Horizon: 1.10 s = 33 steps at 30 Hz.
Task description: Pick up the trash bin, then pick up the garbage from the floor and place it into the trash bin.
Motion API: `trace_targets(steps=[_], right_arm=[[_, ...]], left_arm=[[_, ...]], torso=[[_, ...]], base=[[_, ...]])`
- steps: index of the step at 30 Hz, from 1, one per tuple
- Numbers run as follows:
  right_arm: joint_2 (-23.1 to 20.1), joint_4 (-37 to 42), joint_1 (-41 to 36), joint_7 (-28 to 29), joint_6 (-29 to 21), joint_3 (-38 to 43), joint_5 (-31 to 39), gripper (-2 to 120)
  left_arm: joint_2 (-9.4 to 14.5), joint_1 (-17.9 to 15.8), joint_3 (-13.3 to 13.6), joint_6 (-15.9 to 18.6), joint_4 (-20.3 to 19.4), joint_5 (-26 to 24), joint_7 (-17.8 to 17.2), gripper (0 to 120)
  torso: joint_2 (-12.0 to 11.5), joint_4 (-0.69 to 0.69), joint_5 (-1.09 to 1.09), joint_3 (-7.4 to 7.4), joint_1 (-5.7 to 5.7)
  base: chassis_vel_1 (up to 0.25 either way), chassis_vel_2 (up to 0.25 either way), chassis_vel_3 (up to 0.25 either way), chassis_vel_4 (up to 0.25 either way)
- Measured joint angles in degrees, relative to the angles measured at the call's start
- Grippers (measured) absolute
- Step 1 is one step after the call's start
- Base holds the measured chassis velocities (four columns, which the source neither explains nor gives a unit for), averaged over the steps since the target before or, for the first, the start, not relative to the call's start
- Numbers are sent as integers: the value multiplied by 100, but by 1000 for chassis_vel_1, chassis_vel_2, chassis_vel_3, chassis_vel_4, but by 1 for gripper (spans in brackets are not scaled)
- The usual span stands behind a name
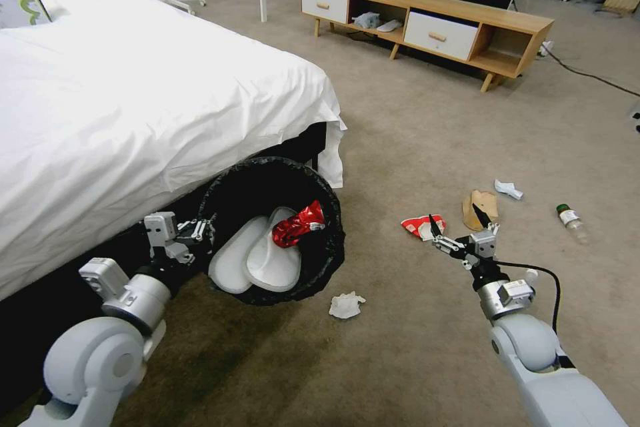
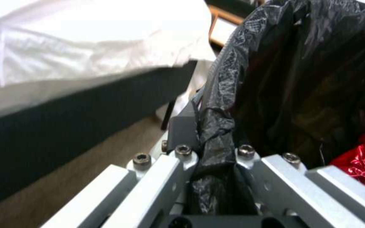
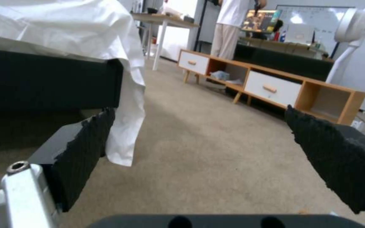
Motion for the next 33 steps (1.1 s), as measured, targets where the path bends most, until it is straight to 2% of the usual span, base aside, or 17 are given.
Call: trace_targets(steps=[1,2,3,5,6,7,8,9,13,18,24,26,33], right_arm=[[0,0,0,0,0,0,0,100],[-1,-6,2,-37,-29,-9,16,100],[-1,-6,2,-37,-29,-9,16,100],[-20,-22,13,-95,-188,-67,108,100],[-20,-22,13,-95,-188,-67,108,100],[-37,-18,16,-136,-261,-101,163,100],[-37,-18,16,-136,-261,-101,163,100],[-62,-22,34,-216,-345,-157,212,100],[-157,-83,91,-472,-563,-345,259,100],[-183,-187,160,-487,-643,-588,184,100],[-224,-630,339,-509,-664,-1281,-92,100],[-199,-863,469,-534,-617,-1700,-93,100],[-126,-1306,720,-569,-434,-2321,-88,100]], left_arm=[[0,0,0,0,0,0,0,3],[6,19,-58,207,-55,-27,5,3],[6,19,-58,207,-55,-27,5,3],[2,39,-134,597,-155,-77,-2,3],[2,39,-134,597,-155,-77,-2,3],[-3,41,-158,758,-195,-131,-19,3],[-3,41,-158,758,-195,-131,-19,3],[-8,42,-189,967,-254,-223,-49,3],[-19,9,-220,1223,-331,-417,-199,3],[-23,4,-235,1274,-364,-444,-201,3],[-42,41,-235,1281,-386,-433,-186,3],[-45,62,-244,1248,-390,-424,-178,3],[-67,105,-274,1158,-404,-417,-164,3]], torso=[[0,0,0,0,0],[0,0,0,0,0],[0,0,0,0,0],[0,0,1,0,0],[0,0,1,0,0],[0,0,0,0,0],[0,0,0,0,0],[0,0,1,0,0],[0,0,0,0,0],[0,0,0,0,0],[0,0,2,1,0],[0,0,-1,1,0],[0,0,1,1,0]], base=[[0,0,0,0],[0,0,0,0],[0,0,0,0],[0,0,0,0],[0,0,0,0],[0,0,0,0],[0,0,0,0],[0,0,0,0],[0,0,0,0],[0,0,0,0],[0,0,0,0],[0,0,0,0],[0,0,0,0]])
